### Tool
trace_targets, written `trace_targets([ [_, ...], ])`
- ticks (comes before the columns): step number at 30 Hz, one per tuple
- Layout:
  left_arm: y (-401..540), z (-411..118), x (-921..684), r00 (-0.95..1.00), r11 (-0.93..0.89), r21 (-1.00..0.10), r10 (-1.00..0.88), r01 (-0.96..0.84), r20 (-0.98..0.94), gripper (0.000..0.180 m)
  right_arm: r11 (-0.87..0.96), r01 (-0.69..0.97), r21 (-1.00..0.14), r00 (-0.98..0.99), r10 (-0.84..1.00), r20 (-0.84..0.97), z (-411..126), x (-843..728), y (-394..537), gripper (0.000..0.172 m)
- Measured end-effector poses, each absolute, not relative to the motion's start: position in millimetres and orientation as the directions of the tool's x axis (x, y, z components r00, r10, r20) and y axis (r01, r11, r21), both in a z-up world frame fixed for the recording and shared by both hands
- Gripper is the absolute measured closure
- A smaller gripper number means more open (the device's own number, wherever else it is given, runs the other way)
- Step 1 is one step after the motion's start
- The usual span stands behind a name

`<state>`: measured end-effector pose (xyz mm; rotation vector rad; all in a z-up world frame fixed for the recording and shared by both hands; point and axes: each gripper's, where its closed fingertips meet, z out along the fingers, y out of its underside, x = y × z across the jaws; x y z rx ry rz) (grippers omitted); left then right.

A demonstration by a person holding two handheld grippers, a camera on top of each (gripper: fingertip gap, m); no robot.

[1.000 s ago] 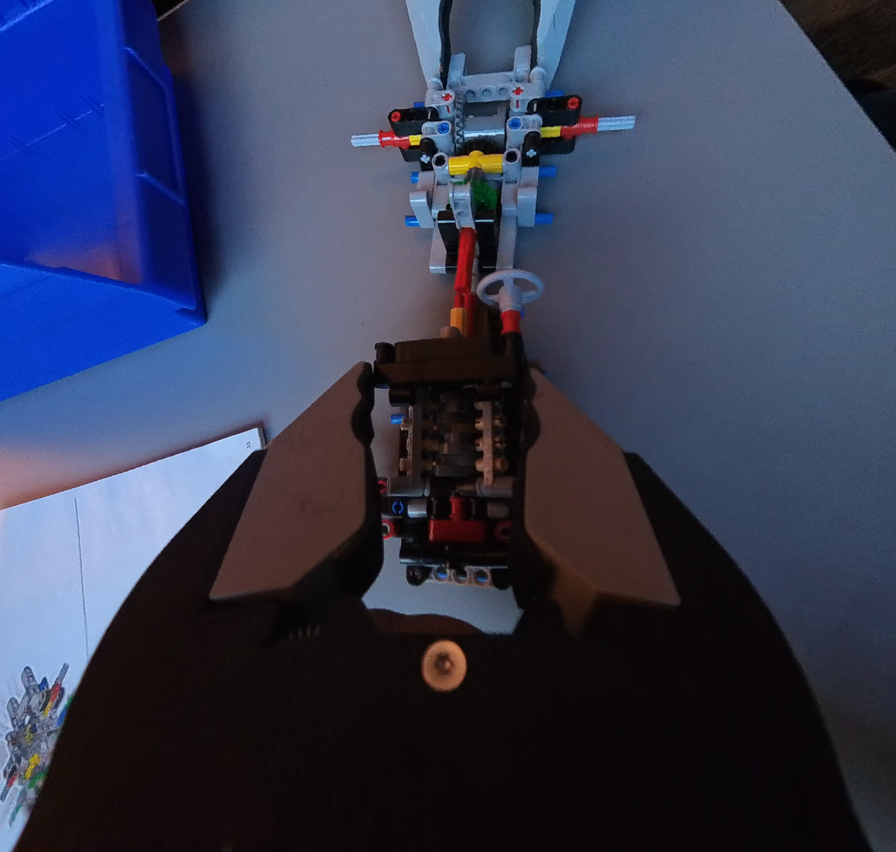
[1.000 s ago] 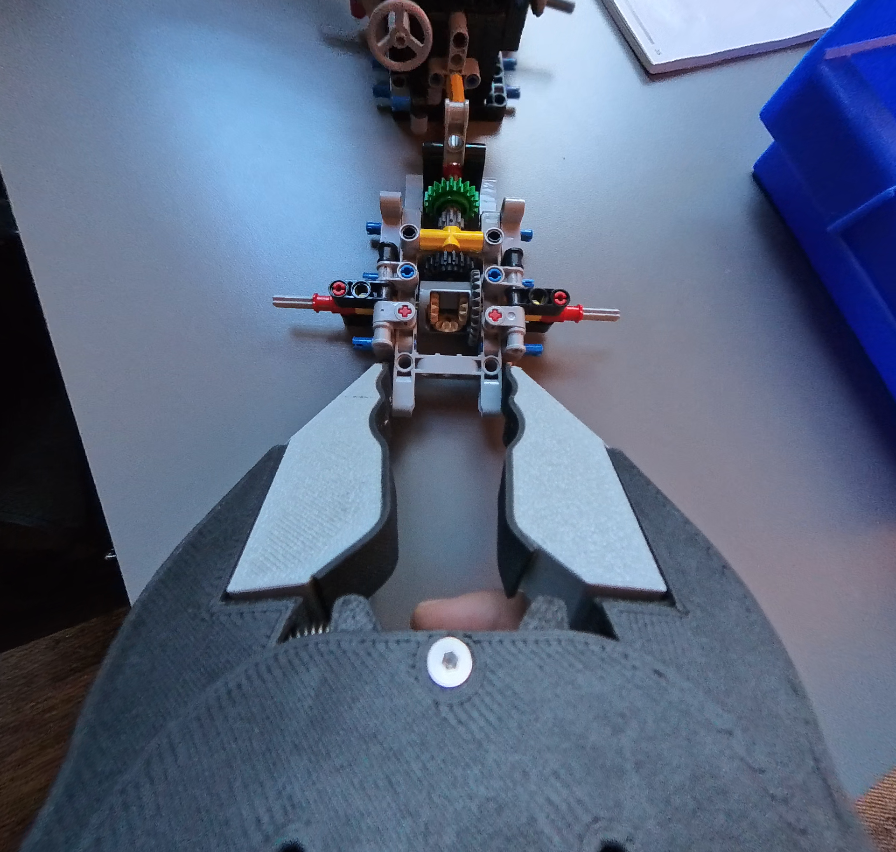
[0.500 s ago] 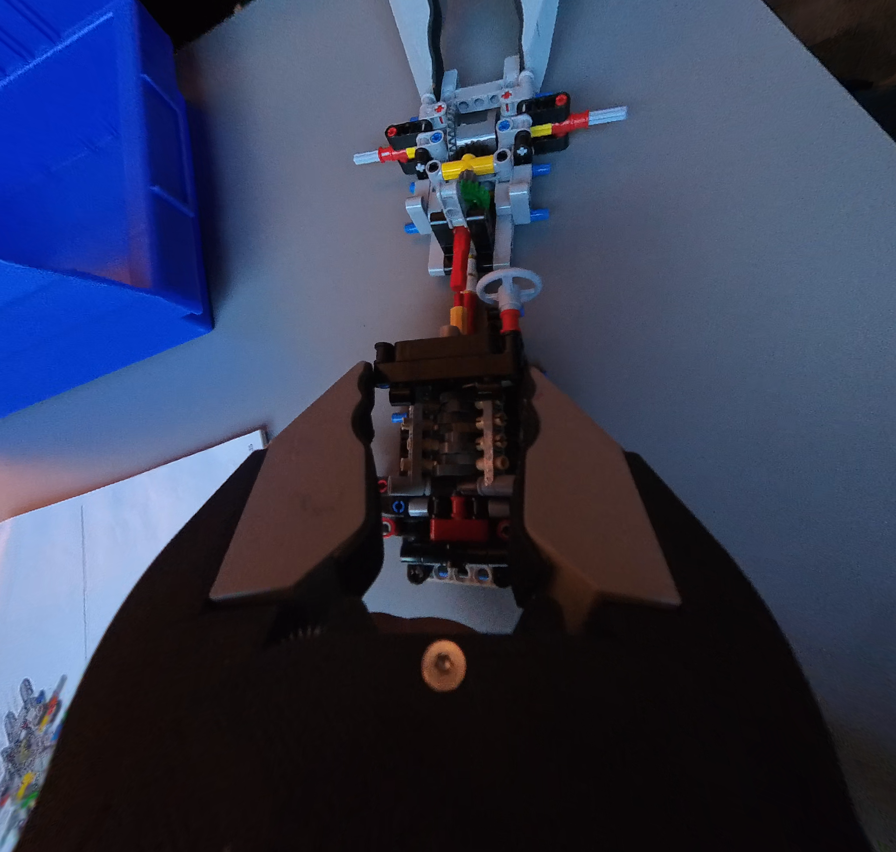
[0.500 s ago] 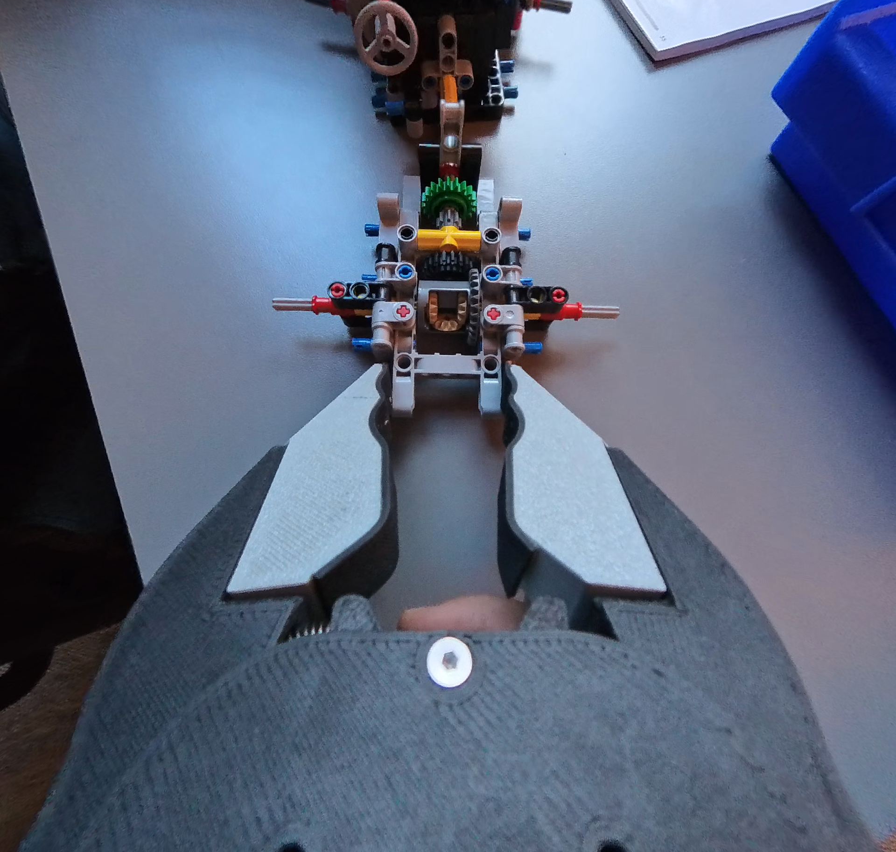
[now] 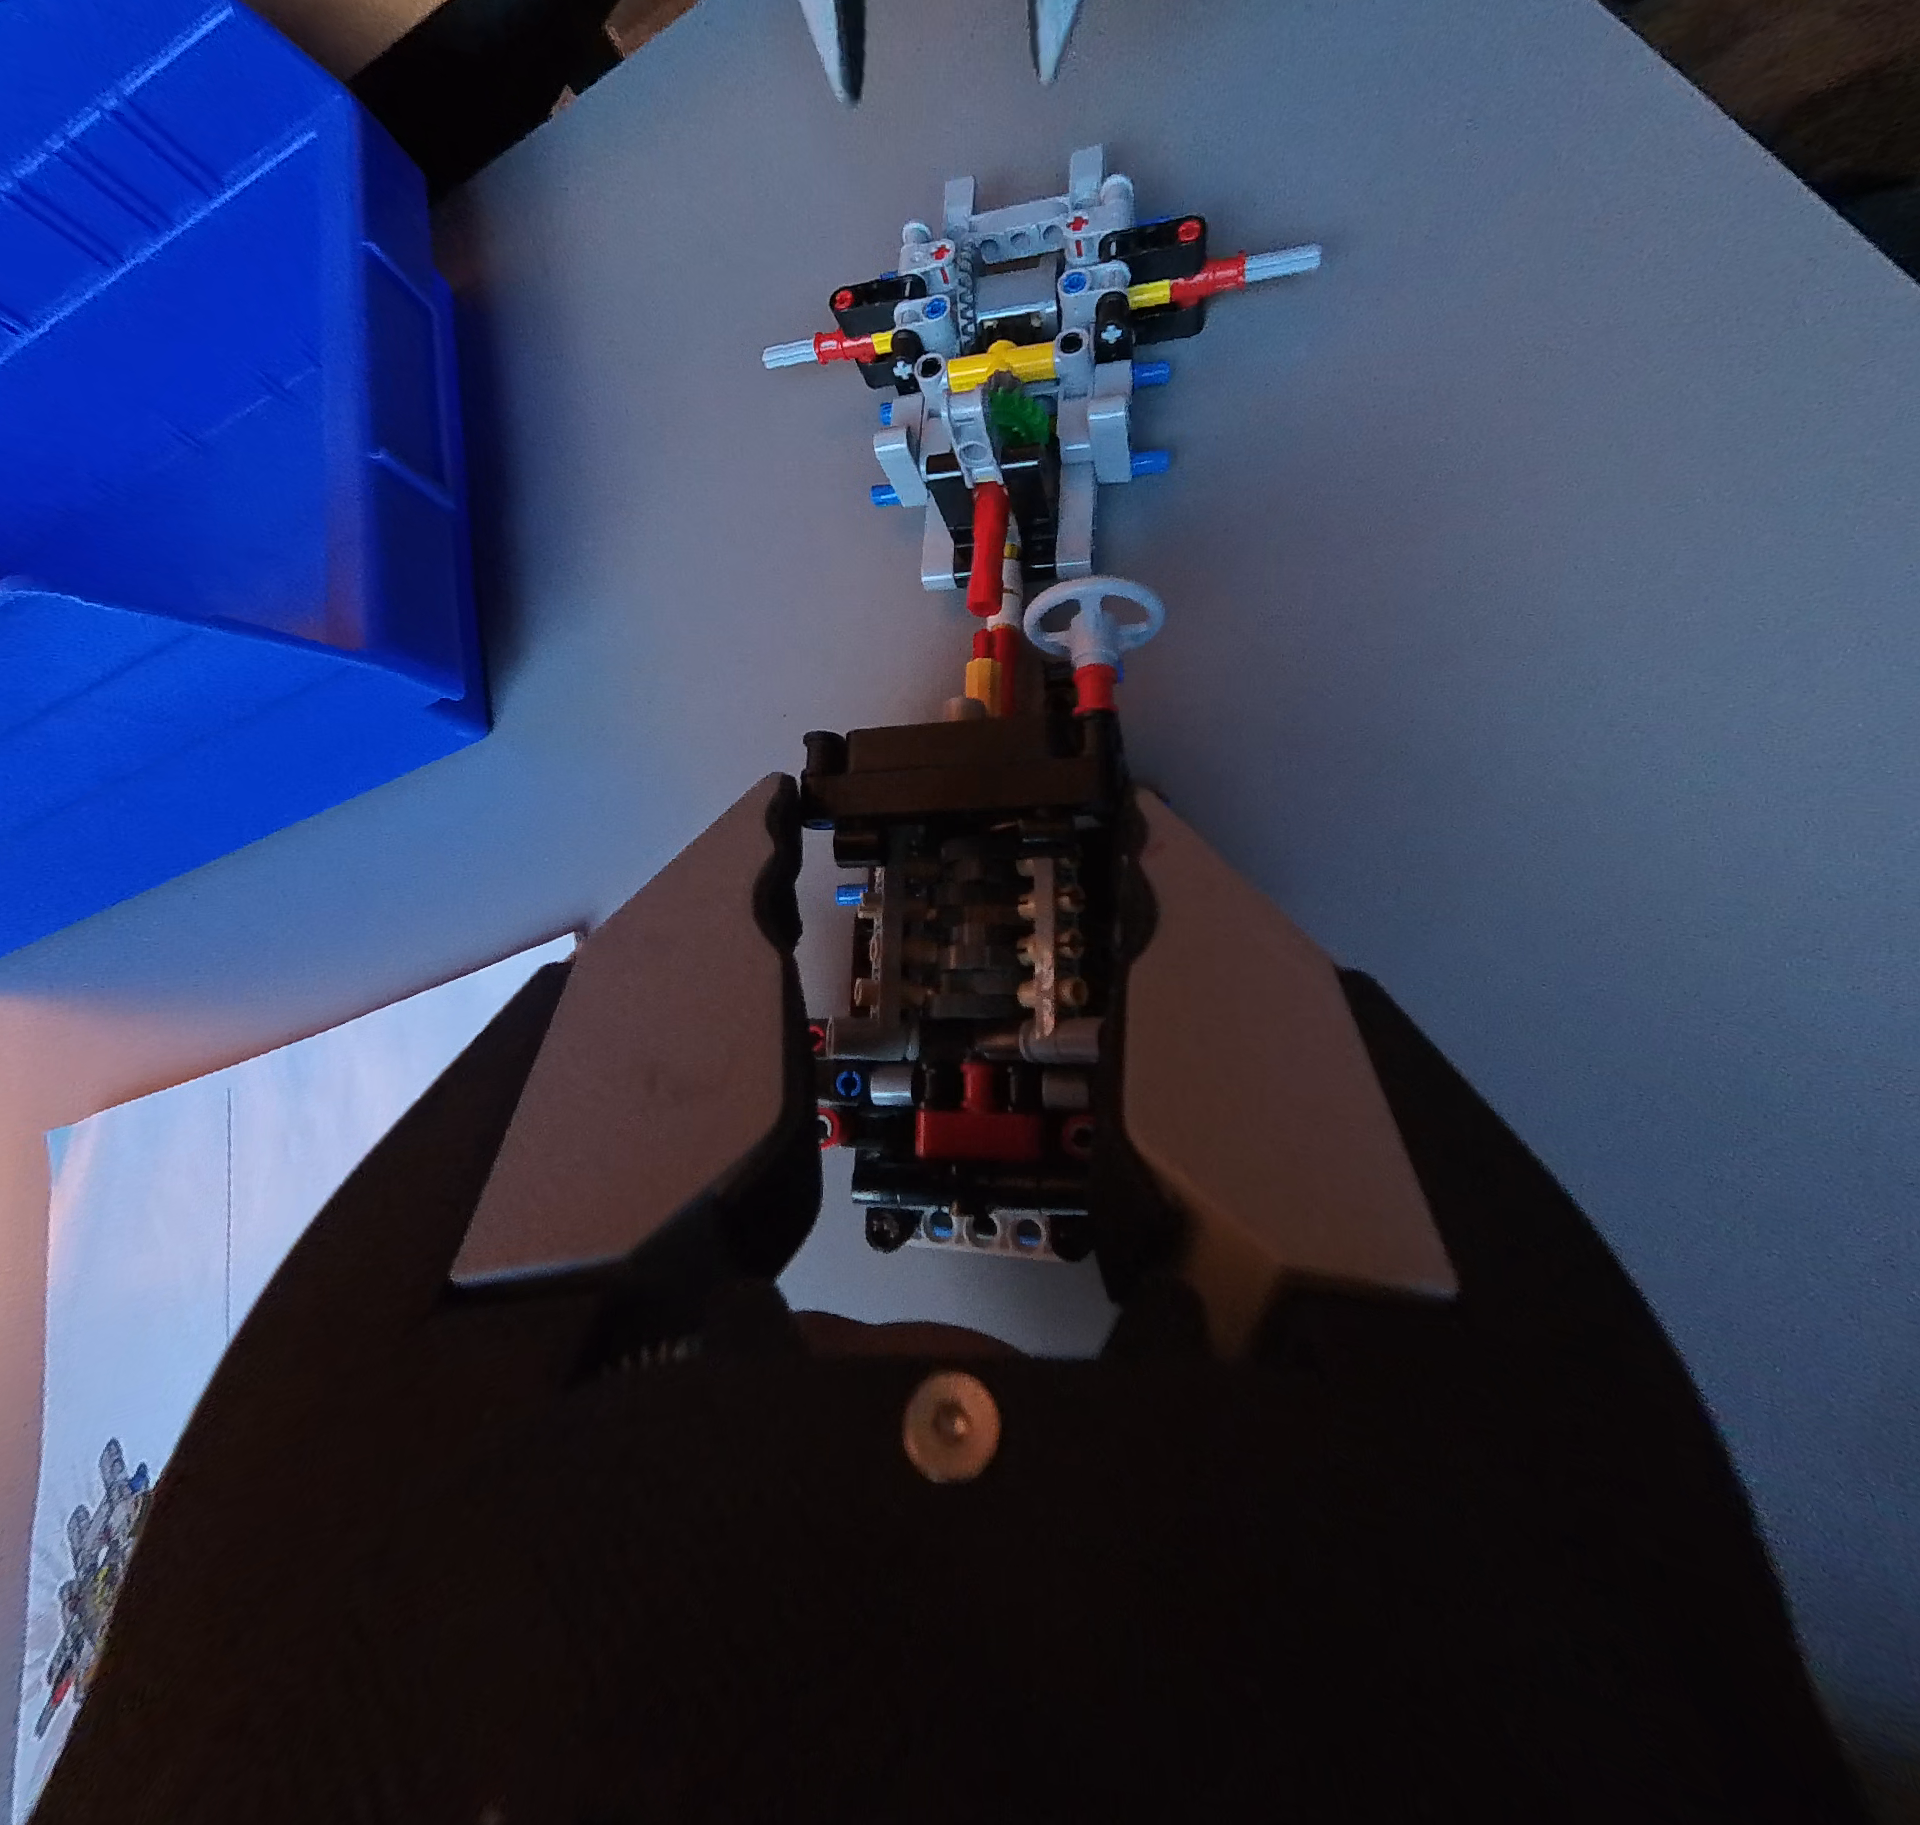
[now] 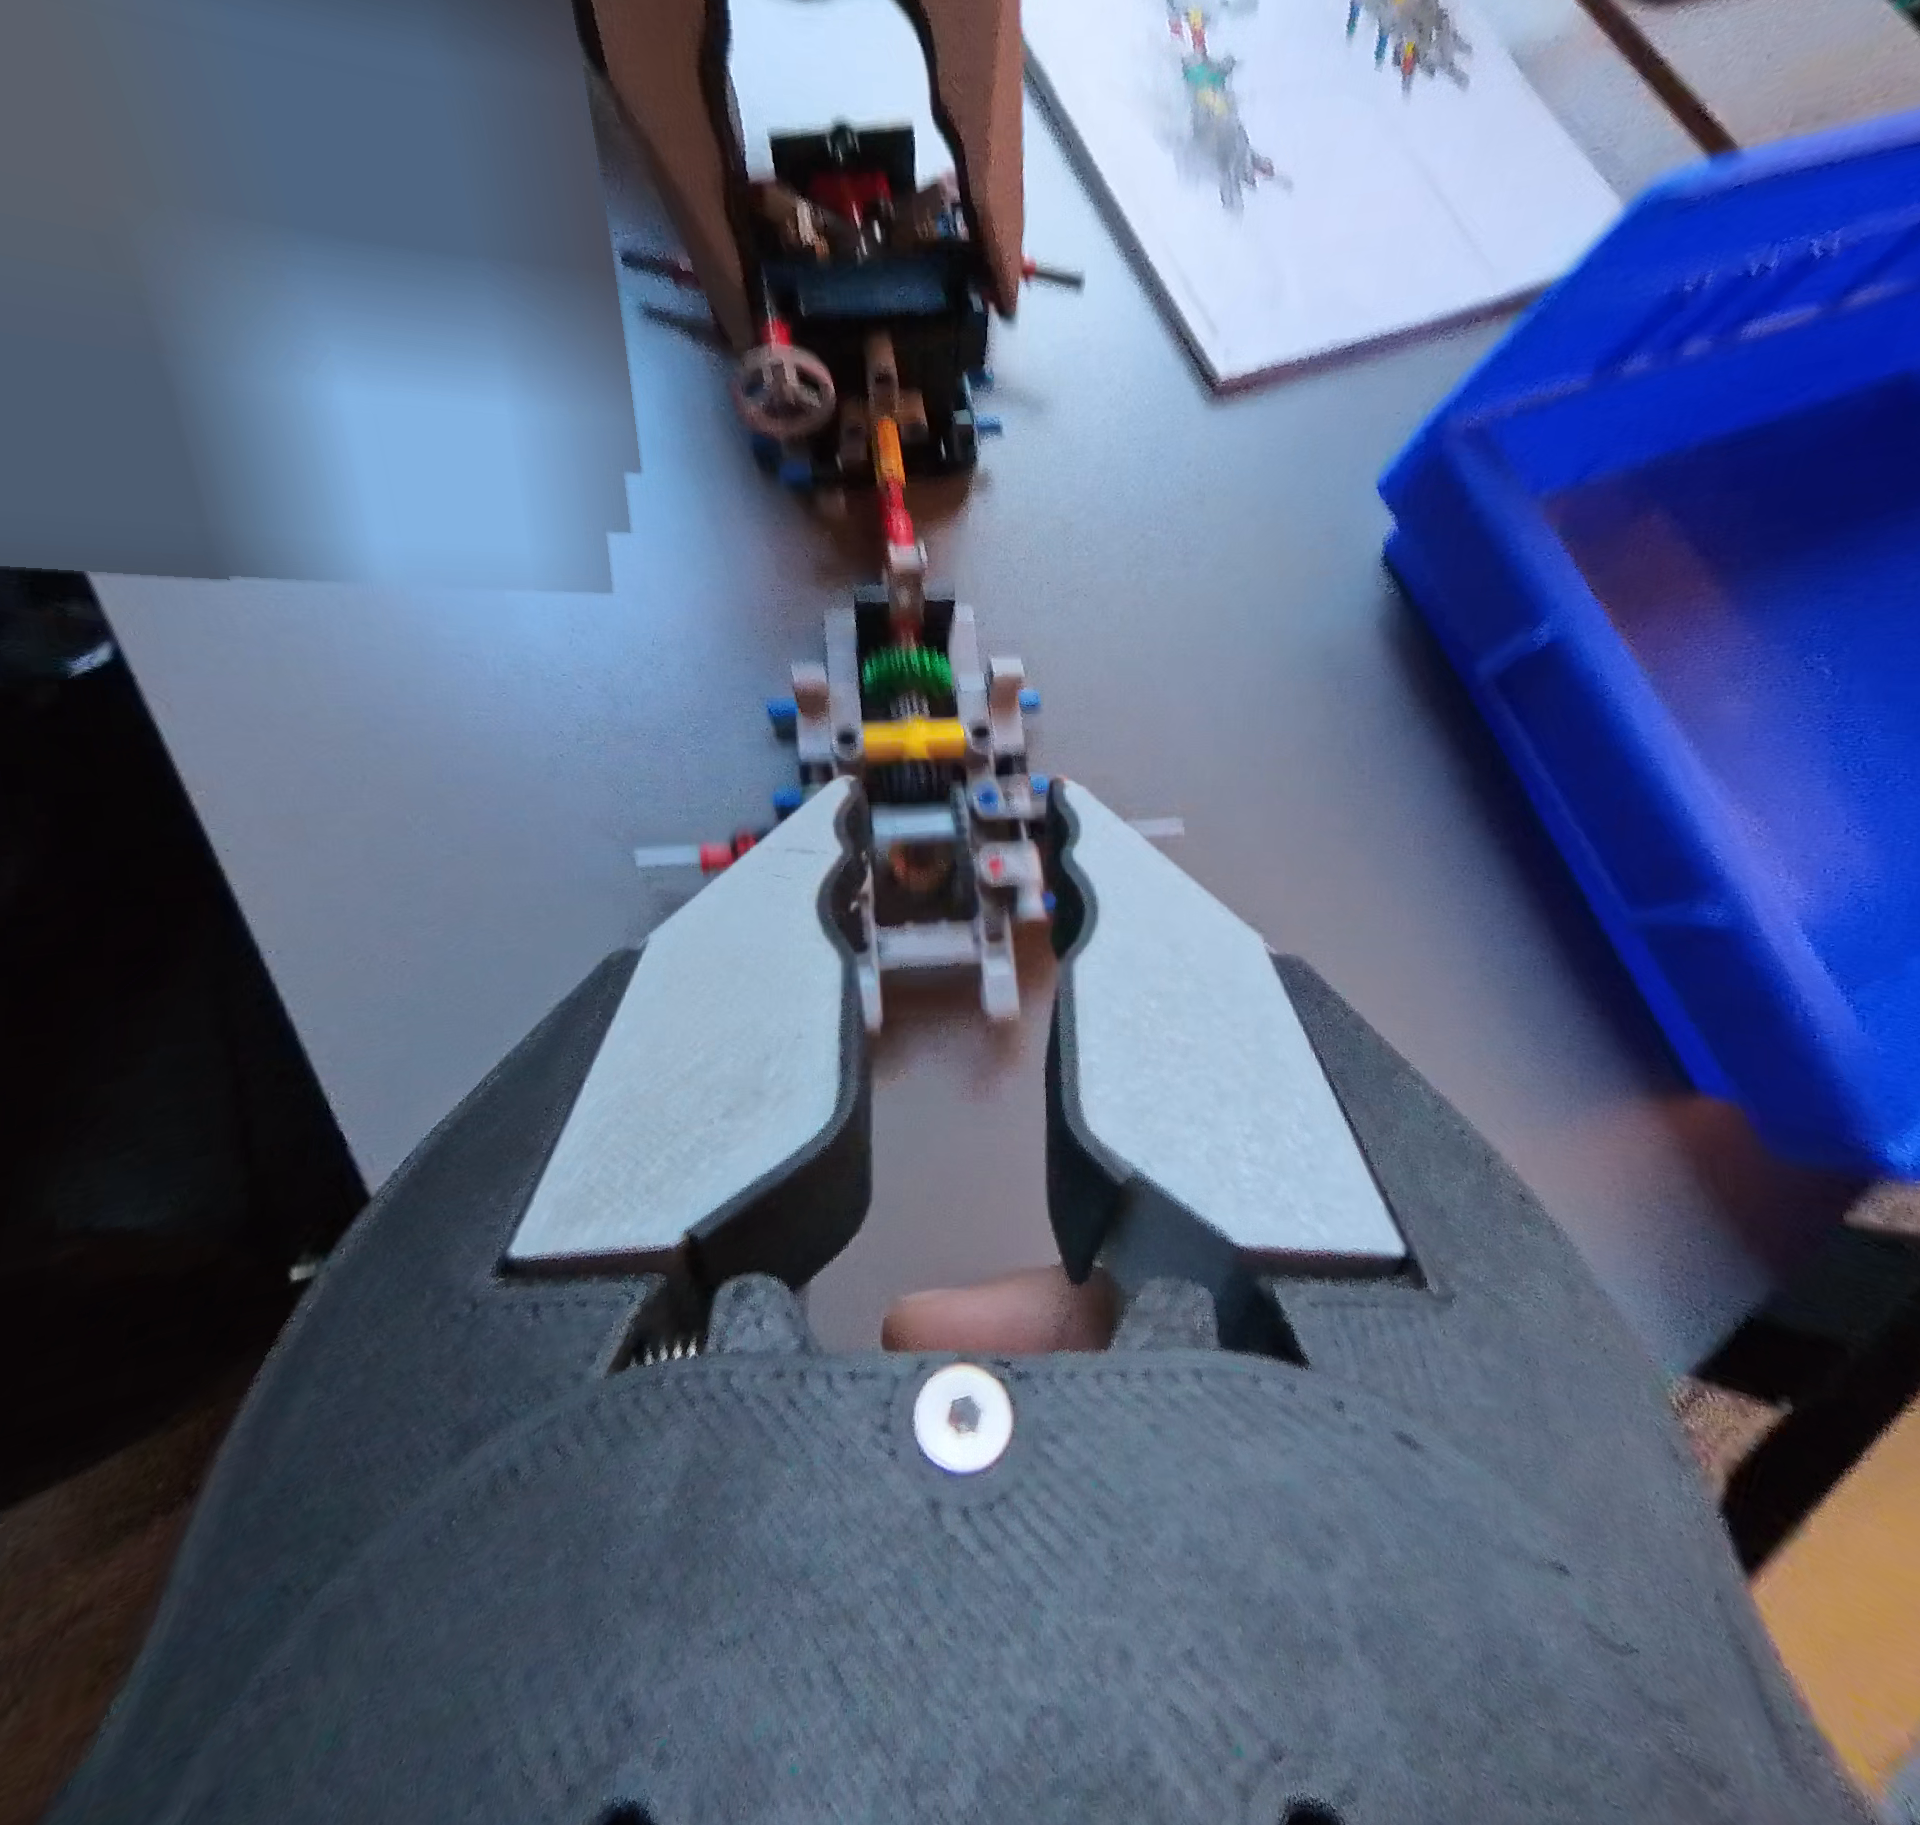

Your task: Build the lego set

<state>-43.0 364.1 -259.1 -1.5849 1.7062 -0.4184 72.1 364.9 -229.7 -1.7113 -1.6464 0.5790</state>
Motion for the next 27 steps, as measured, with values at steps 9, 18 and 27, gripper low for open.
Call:
trace_targets([
  [9,363,-257,-44,0.066,0.193,-0.702,-0.944,-0.686,-0.324,0.121,0.089,0.821,-0.563,0.020,0.983,0.184,-262,10,362,0.143],
  [18,361,-260,-43,0.022,0.199,-0.682,-0.954,-0.704,-0.300,0.121,0.070,0.837,-0.543,0.006,0.991,0.137,-281,2,363,0.147],
  [27,361,-260,-47,0.006,0.216,-0.677,-0.951,-0.703,-0.309,0.121,0.060,0.813,-0.579,0.001,0.995,0.104,-281,1,364,0.148],
])
